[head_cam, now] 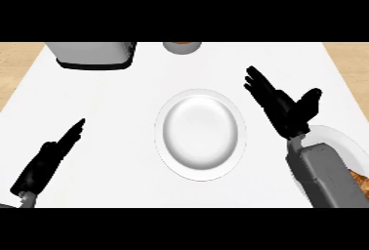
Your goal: Pick the croissant from the plate and place it in the plate
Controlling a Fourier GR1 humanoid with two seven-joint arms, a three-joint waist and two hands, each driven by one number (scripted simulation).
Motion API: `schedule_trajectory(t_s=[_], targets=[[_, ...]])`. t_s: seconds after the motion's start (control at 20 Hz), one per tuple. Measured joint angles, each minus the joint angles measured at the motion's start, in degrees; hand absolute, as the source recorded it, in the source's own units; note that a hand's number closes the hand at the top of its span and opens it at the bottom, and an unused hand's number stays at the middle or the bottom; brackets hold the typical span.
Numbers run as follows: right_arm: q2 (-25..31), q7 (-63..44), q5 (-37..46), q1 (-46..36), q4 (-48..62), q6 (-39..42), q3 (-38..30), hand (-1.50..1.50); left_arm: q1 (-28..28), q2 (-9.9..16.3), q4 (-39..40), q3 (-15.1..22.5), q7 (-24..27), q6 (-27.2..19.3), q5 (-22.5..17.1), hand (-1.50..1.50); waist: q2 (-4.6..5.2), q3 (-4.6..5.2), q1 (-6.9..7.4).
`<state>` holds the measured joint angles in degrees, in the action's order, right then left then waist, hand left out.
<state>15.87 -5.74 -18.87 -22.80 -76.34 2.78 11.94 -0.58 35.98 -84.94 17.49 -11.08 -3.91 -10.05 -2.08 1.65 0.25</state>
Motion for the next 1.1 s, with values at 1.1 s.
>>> schedule_trajectory(t_s=[1.1], targets=[[25.51,24.67,-23.5,34.0,2.09,43.8,-39.96,-1.5,6.15,-4.81,1.05,-9.0,19.49,-11.56,4.8,0.0,1.87,-1.75,-1.78]])
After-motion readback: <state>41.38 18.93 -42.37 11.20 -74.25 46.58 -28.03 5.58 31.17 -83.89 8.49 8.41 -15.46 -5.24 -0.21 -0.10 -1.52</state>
